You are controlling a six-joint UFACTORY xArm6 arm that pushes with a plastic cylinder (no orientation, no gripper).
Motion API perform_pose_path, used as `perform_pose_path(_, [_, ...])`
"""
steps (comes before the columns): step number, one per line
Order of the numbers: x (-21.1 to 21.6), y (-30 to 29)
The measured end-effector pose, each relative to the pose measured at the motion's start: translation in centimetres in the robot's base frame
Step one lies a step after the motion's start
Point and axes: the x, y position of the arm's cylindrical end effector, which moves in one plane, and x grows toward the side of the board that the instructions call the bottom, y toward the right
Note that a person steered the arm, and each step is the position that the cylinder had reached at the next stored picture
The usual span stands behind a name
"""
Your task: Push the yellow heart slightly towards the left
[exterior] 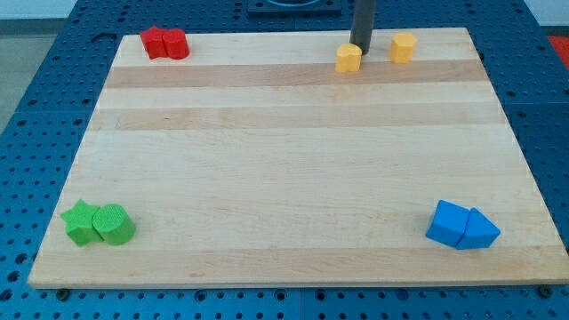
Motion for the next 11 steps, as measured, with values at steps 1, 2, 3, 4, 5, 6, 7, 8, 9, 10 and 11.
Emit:
perform_pose_path(1, [2.2, -2.9])
perform_pose_path(2, [2.5, -1.8])
perform_pose_path(3, [2.8, 1.0])
perform_pose_path(4, [4.9, 1.3])
perform_pose_path(5, [6.3, -2.9])
perform_pose_path(6, [6.1, -8.8])
perform_pose_path(7, [5.5, -7.0])
perform_pose_path(8, [3.1, -4.1])
perform_pose_path(9, [0.7, -5.5])
perform_pose_path(10, [0.6, -11.2])
perform_pose_path(11, [0.6, -13.7])
